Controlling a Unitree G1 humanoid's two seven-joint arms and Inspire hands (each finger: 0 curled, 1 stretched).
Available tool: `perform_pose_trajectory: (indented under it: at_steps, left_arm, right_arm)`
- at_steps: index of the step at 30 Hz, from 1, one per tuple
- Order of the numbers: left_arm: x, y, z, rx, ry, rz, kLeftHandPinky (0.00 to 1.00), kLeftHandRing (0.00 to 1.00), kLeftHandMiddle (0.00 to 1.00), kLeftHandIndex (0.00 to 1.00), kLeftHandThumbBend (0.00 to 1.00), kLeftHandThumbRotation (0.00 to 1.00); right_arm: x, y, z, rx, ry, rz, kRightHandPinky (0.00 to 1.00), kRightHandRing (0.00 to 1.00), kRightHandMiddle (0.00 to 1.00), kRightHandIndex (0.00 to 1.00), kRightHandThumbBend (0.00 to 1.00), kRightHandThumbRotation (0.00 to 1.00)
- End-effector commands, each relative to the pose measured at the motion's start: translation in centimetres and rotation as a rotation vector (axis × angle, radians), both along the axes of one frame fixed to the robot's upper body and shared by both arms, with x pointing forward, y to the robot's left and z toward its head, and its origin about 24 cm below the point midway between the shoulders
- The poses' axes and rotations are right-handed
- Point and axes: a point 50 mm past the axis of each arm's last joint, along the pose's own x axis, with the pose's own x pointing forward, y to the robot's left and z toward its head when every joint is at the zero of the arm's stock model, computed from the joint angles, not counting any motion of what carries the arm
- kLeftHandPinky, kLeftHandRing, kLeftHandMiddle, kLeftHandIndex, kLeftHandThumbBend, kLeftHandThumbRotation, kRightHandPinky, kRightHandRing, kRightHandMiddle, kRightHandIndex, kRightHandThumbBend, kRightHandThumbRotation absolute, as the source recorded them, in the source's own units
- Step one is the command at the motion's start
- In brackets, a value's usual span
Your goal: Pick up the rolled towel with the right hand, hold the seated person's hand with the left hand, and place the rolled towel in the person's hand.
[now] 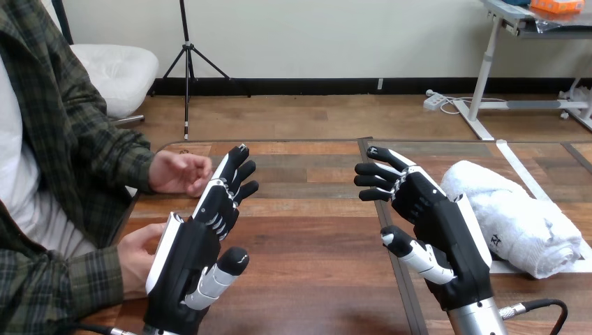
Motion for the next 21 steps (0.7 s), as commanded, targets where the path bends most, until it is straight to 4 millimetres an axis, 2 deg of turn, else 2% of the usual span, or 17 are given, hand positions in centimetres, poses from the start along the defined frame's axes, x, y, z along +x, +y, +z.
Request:
perform_pose_trajectory:
  at_steps: [1, 21]
  left_arm:
    - [1.27, -0.13, 1.40, 0.006, -0.074, -0.008, 0.90, 0.95, 0.98, 0.96, 1.00, 0.86]
    - [1.41, -0.27, 1.43, 0.004, -0.080, -0.014, 0.90, 0.96, 0.98, 0.96, 1.00, 0.86]
  right_arm:
    - [1.44, 0.21, 1.88, 0.005, -0.095, 0.005, 0.69, 0.75, 0.78, 0.83, 1.00, 0.67]
    - [1.62, -0.07, 2.36, -0.007, -0.113, 0.006, 0.69, 0.75, 0.78, 0.83, 1.00, 0.65]
